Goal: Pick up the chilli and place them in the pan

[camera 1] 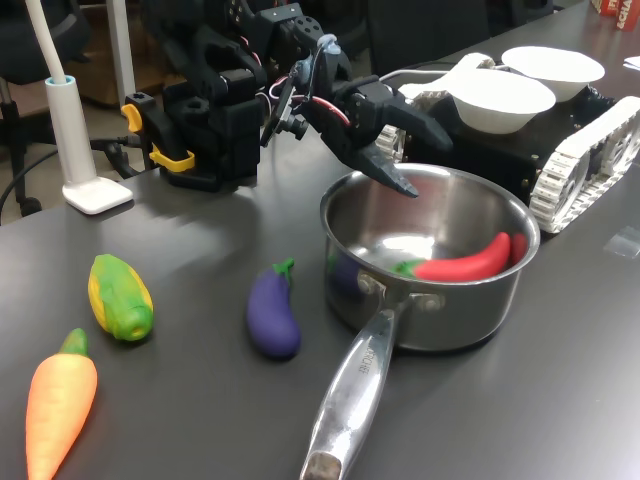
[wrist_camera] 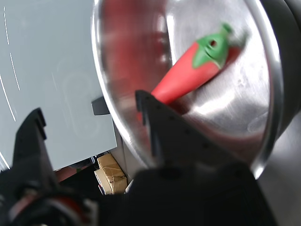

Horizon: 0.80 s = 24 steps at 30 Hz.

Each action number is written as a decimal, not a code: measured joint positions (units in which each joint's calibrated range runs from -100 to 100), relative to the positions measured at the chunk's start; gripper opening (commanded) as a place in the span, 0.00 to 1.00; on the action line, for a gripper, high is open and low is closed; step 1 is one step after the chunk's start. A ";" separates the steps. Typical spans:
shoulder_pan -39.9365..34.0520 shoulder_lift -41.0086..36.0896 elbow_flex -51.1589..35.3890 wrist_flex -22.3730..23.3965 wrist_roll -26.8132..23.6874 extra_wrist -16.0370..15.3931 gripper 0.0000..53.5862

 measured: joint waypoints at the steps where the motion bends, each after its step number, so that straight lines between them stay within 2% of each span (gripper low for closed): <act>1: -0.22 -0.17 0.00 0.17 0.00 0.00 0.67; 8: -0.99 -1.52 1.09 0.17 -0.29 0.00 0.73; 12: -1.10 -2.69 1.09 0.17 -0.29 0.00 0.68; 19: -0.77 -4.71 1.09 1.10 -1.07 0.00 0.44; 24: -0.77 -6.90 1.09 3.48 -1.17 0.00 0.21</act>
